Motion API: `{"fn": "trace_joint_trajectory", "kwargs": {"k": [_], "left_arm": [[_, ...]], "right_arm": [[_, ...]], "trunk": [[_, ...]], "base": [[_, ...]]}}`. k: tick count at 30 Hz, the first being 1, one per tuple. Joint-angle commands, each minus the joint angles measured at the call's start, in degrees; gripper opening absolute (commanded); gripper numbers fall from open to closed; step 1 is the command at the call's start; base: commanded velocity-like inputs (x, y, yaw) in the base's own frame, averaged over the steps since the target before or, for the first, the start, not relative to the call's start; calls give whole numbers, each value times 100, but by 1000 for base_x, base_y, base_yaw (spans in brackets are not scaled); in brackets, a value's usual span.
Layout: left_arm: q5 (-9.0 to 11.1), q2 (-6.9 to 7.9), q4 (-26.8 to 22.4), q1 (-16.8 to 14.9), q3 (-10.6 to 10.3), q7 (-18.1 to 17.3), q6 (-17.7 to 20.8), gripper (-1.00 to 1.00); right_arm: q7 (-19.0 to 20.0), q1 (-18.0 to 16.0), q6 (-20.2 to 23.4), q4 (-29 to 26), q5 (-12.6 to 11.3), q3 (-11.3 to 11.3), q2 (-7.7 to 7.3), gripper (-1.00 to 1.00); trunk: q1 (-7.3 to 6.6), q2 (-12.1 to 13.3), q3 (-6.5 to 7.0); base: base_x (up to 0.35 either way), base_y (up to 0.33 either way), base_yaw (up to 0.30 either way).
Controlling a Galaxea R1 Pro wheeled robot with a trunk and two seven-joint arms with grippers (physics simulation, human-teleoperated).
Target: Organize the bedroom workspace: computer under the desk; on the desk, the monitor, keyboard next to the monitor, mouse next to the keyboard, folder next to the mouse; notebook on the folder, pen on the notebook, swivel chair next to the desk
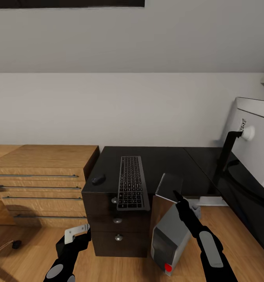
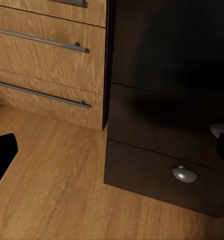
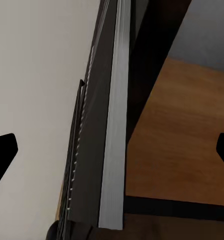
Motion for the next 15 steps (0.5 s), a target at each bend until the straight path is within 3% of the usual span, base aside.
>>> {"fn": "trace_joint_trajectory", "kwargs": {"k": [1,7,15], "left_arm": [[55,1,-9,-1,-7,43,14,100],[55,1,-9,-1,-7,43,6,100],[55,1,-5,-1,-7,43,13,100]], "right_arm": [[11,-5,53,-2,-39,-25,7,100],[11,-5,53,-2,-39,-28,0,100],[16,-5,48,-16,-39,-47,-2,100]], "trunk": [[0,-2,-4],[0,-2,-4],[0,-2,-4]], "base": [[0,0,0],[-43,0,0],[-276,0,0]]}}
